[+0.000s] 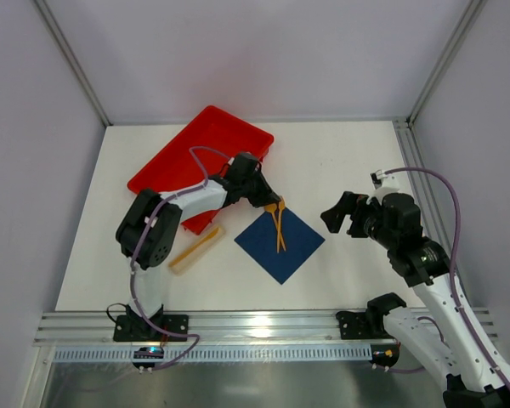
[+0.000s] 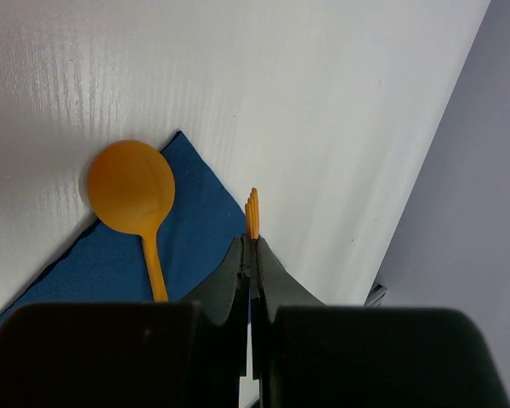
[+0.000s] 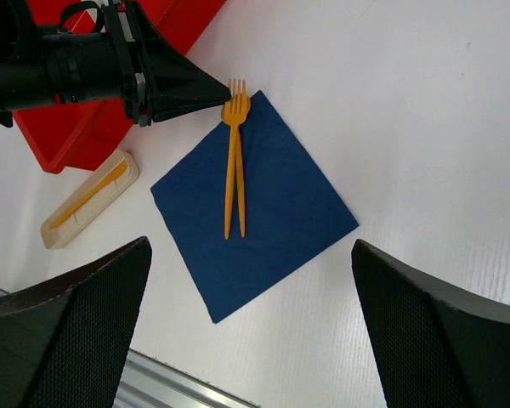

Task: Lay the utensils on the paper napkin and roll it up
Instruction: Place the utensils on the napkin.

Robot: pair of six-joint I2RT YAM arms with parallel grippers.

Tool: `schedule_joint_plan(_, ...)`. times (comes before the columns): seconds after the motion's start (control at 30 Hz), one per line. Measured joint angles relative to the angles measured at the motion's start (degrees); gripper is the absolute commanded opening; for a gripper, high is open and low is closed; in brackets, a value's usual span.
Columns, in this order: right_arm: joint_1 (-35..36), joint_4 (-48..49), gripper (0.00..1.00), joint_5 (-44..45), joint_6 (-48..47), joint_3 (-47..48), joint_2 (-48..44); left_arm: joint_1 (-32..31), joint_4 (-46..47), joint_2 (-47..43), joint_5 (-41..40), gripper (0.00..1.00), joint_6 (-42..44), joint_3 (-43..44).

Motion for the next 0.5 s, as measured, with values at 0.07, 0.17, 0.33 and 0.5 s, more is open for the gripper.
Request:
schedule_joint_plan(0.07,0.00,0.00,1.00,0.00,0.00,0.00,0.13,0.02,0.57,0.52,0.07,0.00,-0.13,0.00)
schedule_joint_plan(0.17,0.00,0.04,1.00,0.02,-0.02,0.00,0.42,0.09,1.01,1.64,0.35,0.00,-0.11,0.15)
schedule_joint_plan(0.33,0.00,0.00,1.00,0.09,-0.07,0.00,0.90,0.33,0.90,2.93,0.46,0.00,0.24,0.55)
schedule_joint_plan(0.5,0.00,0.00,1.00,0.44,-0.17,0.00,0.90,0.42,0.81,2.93,0.22,0.01,1.55,1.22)
